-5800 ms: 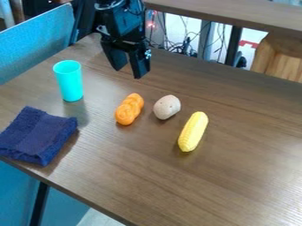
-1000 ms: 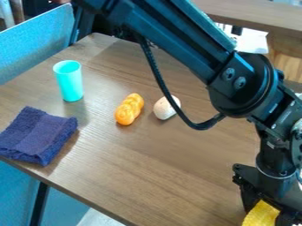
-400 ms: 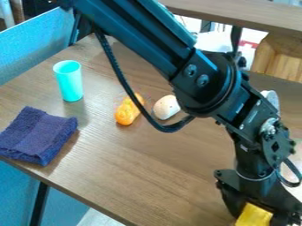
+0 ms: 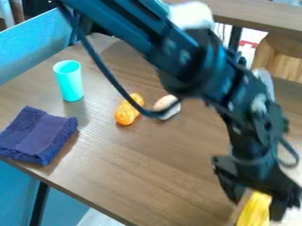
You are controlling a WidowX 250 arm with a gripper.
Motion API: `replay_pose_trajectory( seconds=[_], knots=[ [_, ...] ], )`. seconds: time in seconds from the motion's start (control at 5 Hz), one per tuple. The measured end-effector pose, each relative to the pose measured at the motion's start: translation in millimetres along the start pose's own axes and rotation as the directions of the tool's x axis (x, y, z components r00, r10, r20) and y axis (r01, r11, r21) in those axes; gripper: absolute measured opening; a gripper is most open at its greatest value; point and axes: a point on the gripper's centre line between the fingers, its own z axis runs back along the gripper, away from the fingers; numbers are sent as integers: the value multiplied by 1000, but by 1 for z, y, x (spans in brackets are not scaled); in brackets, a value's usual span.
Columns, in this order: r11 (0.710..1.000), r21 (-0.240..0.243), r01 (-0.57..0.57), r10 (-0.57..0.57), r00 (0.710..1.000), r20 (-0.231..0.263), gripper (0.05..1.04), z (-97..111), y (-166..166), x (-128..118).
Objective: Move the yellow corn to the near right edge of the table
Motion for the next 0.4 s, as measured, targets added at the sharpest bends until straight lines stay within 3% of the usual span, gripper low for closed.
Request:
replay_pose_trajectory(
  seconds=[0.2, 0.4],
  knots=[
    [997, -71, -4, 10, 997, 75, 988, 32, 3, 13],
    [996, -90, -30, 43, 988, 148, 988, 73, 27, 30]
  ],
)
